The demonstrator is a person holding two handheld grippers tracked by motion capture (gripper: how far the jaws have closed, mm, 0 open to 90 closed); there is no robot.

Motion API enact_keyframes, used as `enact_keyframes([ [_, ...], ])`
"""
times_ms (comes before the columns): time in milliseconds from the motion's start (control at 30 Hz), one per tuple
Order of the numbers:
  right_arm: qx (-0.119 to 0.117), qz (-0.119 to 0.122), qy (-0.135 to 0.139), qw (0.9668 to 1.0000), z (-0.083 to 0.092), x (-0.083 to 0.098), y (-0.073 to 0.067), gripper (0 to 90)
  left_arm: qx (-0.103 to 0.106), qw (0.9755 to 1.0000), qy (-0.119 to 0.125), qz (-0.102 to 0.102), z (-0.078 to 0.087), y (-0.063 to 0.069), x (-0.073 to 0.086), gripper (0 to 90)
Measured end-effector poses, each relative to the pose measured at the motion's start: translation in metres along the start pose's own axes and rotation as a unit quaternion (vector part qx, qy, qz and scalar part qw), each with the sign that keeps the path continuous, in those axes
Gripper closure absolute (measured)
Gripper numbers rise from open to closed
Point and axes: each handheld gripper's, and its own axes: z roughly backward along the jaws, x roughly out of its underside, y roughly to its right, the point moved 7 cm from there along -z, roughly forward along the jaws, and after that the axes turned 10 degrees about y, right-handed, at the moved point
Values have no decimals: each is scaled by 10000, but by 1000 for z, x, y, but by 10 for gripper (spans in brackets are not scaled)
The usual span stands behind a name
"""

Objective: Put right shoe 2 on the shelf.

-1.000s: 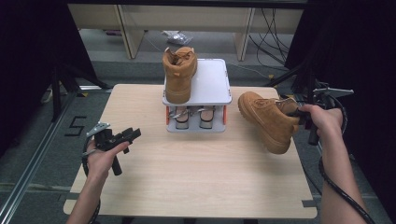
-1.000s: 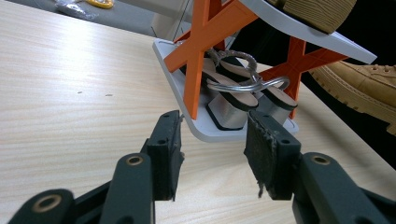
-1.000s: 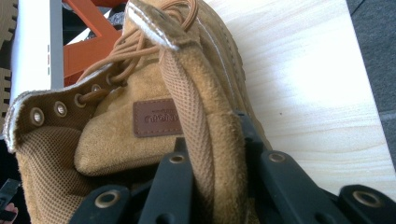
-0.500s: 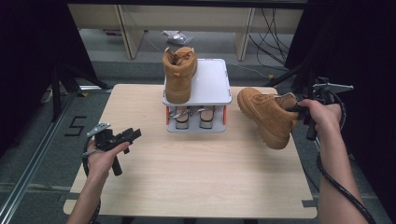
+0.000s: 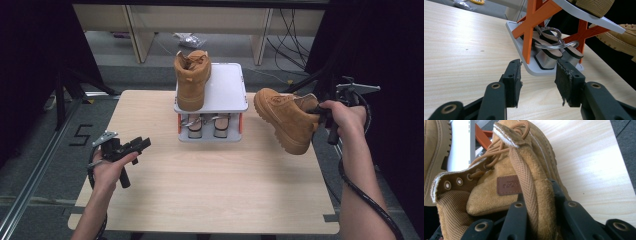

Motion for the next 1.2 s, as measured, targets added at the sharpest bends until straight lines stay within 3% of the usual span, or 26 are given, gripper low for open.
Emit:
enact_keyframes([
  [267,-7,2,132,9999,1,-7,-6,807,-17,10000,3,13,0,-1,0,547],
  [333,-19,-176,165,9997,-1,-8,-10,807,-18,10000,4,21,0,-1,0,547],
  [400,-61,-35,125,9999,0,-8,-9,806,-31,10000,8,32,1,-1,0,547],
  [500,-65,-190,206,9996,-1,-11,-14,806,-27,10000,12,20,1,-1,0,547],
  [533,-82,-42,148,9998,0,-11,-13,807,-27,10000,12,30,1,-1,0,547],
  [567,-73,-102,180,9998,-1,-11,-15,807,-9,10000,9,14,1,-1,0,548],
  [600,-37,19,143,9999,-1,-11,-14,808,-16,10000,6,23,1,0,0,549],
  [800,-75,-124,171,9997,-3,-13,-17,808,-38,10000,22,29,1,-2,-1,548],
  [967,-83,-23,224,9997,-2,-16,-20,808,-40,10000,23,48,1,-2,-1,548],
  [1200,-178,-100,342,9992,0,-21,-24,808,-30,10000,27,30,1,-2,-1,549],
])
